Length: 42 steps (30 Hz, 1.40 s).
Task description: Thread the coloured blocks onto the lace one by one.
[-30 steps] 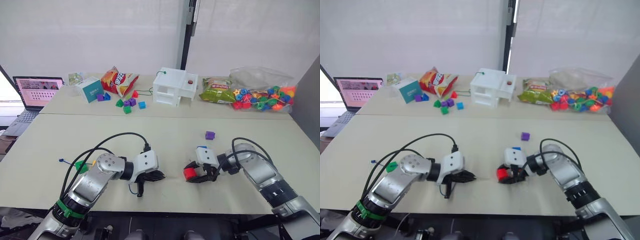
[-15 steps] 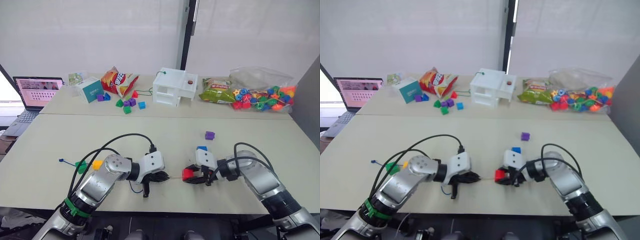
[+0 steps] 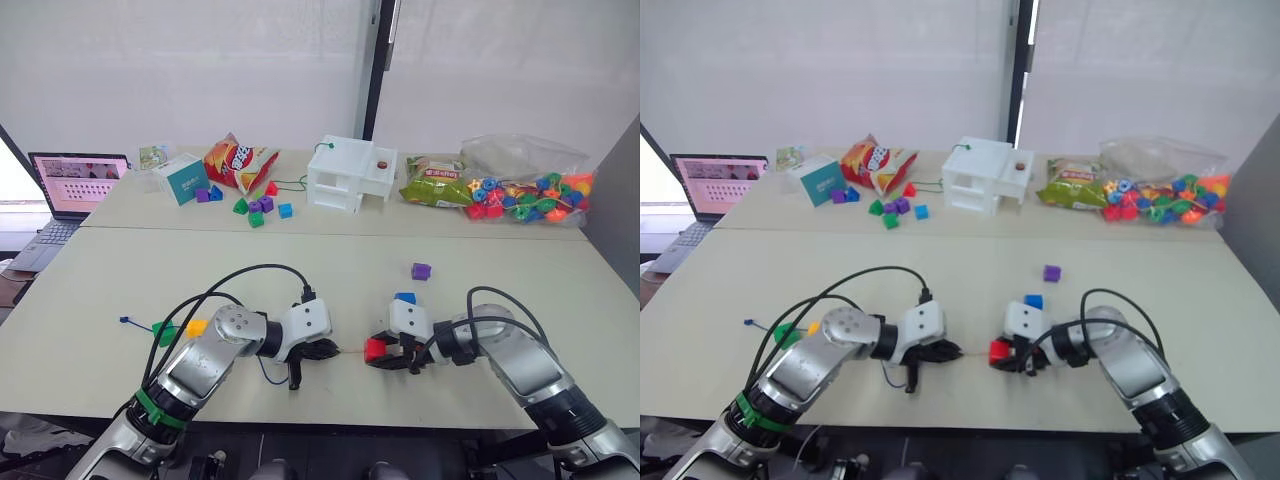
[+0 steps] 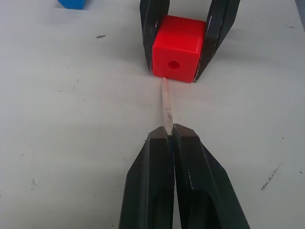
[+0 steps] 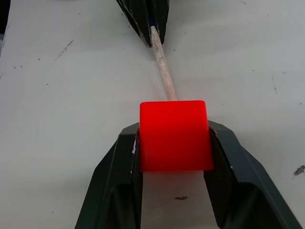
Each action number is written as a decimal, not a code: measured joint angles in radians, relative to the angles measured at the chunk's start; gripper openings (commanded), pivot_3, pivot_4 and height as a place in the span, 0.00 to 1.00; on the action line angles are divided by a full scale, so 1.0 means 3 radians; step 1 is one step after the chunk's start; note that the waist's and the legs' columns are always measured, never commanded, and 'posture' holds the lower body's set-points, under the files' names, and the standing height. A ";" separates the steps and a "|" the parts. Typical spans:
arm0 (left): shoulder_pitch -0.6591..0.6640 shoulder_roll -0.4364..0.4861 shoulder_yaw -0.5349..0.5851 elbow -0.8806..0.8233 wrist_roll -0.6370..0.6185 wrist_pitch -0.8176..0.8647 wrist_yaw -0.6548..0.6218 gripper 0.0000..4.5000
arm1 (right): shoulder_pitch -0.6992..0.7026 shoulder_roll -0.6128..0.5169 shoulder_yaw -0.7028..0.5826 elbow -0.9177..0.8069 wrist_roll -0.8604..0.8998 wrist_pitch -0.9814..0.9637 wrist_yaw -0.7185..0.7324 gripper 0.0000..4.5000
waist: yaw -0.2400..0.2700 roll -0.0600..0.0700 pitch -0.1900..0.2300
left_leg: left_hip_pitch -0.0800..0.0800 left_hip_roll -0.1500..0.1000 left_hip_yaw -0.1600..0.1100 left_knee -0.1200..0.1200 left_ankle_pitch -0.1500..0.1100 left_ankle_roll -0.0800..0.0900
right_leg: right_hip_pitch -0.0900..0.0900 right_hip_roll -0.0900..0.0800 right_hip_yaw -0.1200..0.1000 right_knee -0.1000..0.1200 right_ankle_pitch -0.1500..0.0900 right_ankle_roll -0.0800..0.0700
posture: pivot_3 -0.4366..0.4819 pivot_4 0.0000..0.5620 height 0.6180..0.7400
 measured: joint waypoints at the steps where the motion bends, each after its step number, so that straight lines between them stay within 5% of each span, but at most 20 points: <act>1: -0.0008 0.0000 -0.0003 0.0000 0.0001 0.0000 -0.0002 0.00 | 0.0000 0.0001 0.0000 -0.0002 -0.0001 0.0005 -0.0001 0.27 | 0.0000 0.0000 0.0000 | 0.0000 0.0000 0.0000 0.0000 0.0000 0.0000 | 0.0000 0.0000 0.0000 0.0000 0.0000 0.0000 | 0.48 0.27 1.00; 26: -0.0355 -0.0136 -0.0325 -0.0139 -0.0140 0.0316 -0.0203 0.00 | -0.0004 0.0076 0.0056 -0.0090 -0.0039 0.0079 -0.0080 0.27 | -0.0026 0.0000 0.0000 | 0.0003 0.0004 0.0000 -0.0001 0.0001 -0.0002 | 0.0000 0.0009 0.0002 0.0003 -0.0001 -0.0002 | 0.48 0.27 1.00; 42: -0.0147 0.0384 -0.0044 0.0334 -0.0051 -0.0349 -0.0457 0.00 | 0.0012 0.0019 0.0066 -0.0118 -0.0039 0.0079 -0.0104 0.27 | -0.0022 0.0000 0.0000 | 0.0003 0.0002 -0.0001 -0.0001 0.0001 -0.0002 | 0.0000 0.0004 0.0000 0.0001 -0.0002 -0.0003 | 0.48 0.27 1.00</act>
